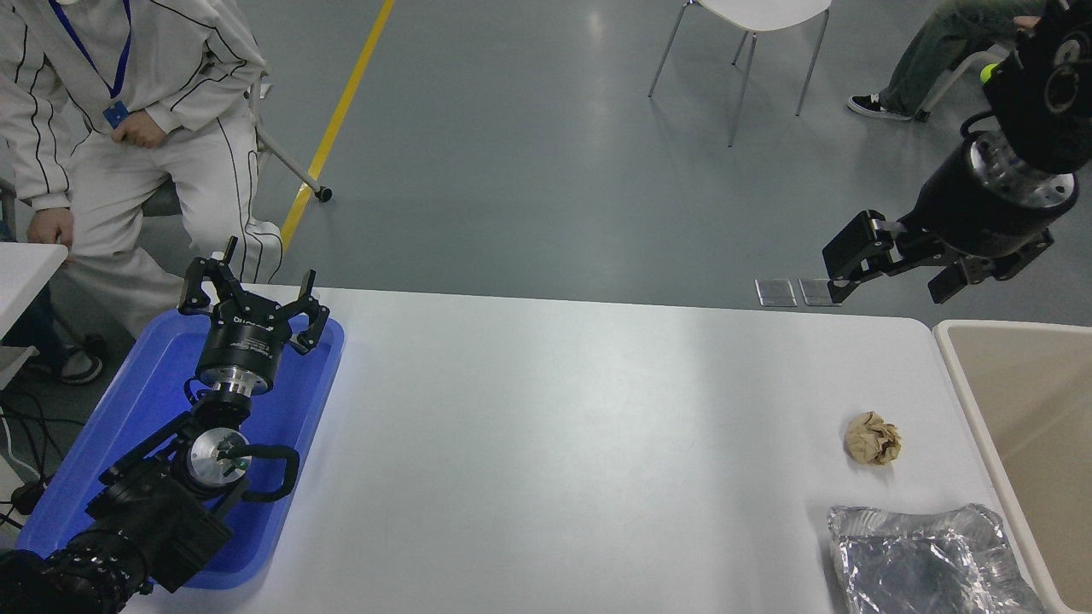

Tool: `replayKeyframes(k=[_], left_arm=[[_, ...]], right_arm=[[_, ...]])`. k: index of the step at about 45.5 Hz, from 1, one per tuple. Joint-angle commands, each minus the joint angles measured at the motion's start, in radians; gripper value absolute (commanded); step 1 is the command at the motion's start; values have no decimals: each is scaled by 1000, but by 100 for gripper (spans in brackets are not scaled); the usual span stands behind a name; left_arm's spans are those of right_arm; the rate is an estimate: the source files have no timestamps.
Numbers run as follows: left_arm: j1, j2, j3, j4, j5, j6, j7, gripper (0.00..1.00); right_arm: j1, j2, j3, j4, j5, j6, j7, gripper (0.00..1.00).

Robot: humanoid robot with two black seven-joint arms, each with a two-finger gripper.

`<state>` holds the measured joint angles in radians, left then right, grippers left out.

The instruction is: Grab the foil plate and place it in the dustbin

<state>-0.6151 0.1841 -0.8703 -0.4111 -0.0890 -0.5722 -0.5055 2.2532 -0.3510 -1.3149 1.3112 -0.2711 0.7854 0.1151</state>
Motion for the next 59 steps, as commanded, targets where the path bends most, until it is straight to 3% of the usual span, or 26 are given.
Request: replayKeyframes(k=[1,9,23,51,59], left_arm=[[0,0,1,0,0,0,1,100],[0,0,1,0,0,0,-1,100],[0,0,-1,0,0,0,-1,100],[1,0,1,2,0,0,-1,100],[1,0,1,2,0,2,-1,100]], right_arm=[[-9,0,-1,0,-37,0,-2,100],[-10,-29,-9,3,-138,0,-2,100],[-55,-169,-21,-3,-160,0,-2,100],[-267,-281,-53,-6,-347,0,-2,100],[-349,-359,-49,-7,-398,-173,0,100]])
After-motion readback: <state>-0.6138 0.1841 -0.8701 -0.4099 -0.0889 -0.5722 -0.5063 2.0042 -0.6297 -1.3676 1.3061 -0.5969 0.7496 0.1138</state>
